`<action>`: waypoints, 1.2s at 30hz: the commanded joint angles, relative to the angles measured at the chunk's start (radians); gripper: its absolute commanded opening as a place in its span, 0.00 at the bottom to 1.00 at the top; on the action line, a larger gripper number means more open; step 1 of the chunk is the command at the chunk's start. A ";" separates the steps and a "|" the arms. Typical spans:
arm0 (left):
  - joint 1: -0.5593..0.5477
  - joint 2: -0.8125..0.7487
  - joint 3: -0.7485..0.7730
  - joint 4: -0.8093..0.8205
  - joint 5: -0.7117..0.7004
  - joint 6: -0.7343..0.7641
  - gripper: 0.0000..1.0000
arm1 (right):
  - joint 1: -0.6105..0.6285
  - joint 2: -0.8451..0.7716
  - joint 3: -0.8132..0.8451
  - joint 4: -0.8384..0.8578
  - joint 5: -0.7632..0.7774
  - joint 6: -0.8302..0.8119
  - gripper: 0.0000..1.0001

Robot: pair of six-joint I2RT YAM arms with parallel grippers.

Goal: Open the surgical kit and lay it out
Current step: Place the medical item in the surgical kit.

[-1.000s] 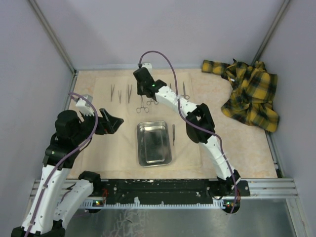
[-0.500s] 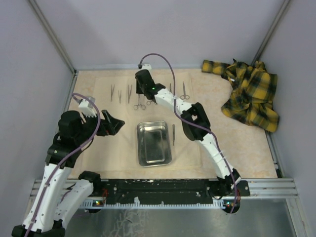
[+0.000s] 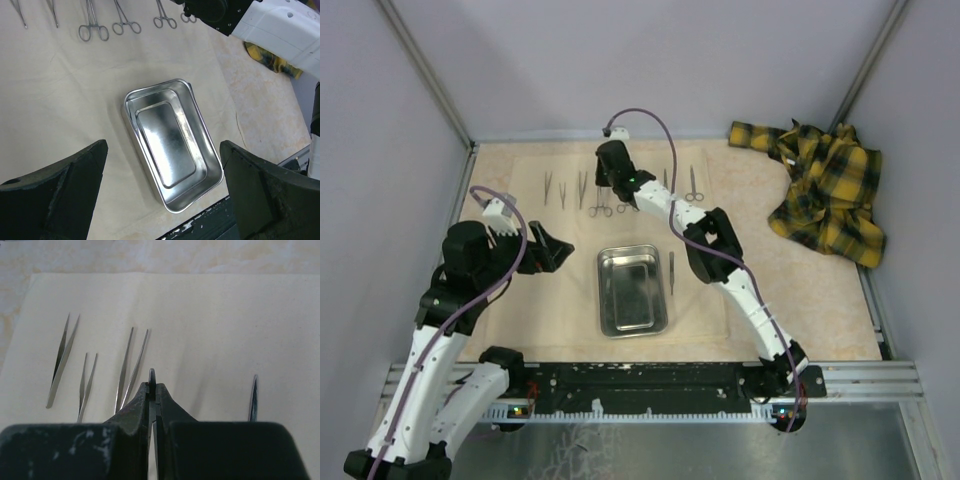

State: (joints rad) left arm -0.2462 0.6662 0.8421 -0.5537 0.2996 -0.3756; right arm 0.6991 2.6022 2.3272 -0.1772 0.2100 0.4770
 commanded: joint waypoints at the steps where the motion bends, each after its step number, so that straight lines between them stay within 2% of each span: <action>1: -0.001 0.001 -0.011 0.031 0.006 0.019 0.99 | -0.020 0.033 0.070 0.082 -0.001 0.025 0.00; 19: -0.001 0.021 -0.012 0.041 -0.019 0.037 0.99 | -0.042 0.086 0.108 0.118 -0.035 0.058 0.00; 21: -0.001 0.022 -0.012 0.041 -0.021 0.037 0.99 | -0.044 0.093 0.118 0.116 -0.038 0.065 0.05; 22: -0.001 0.022 -0.012 0.042 -0.022 0.037 0.99 | -0.045 0.096 0.122 0.114 -0.039 0.067 0.13; 23: -0.001 0.023 -0.011 0.043 -0.021 0.037 0.99 | -0.046 0.099 0.124 0.112 -0.041 0.068 0.16; 30: -0.001 0.026 -0.012 0.046 -0.026 0.041 0.99 | -0.053 0.098 0.127 0.103 -0.051 0.072 0.22; 36: -0.001 0.024 -0.005 0.040 -0.036 0.044 0.99 | -0.056 0.054 0.092 0.096 -0.063 0.072 0.23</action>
State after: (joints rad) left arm -0.2462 0.6941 0.8352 -0.5385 0.2764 -0.3542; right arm 0.6518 2.7010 2.3978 -0.1196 0.1539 0.5461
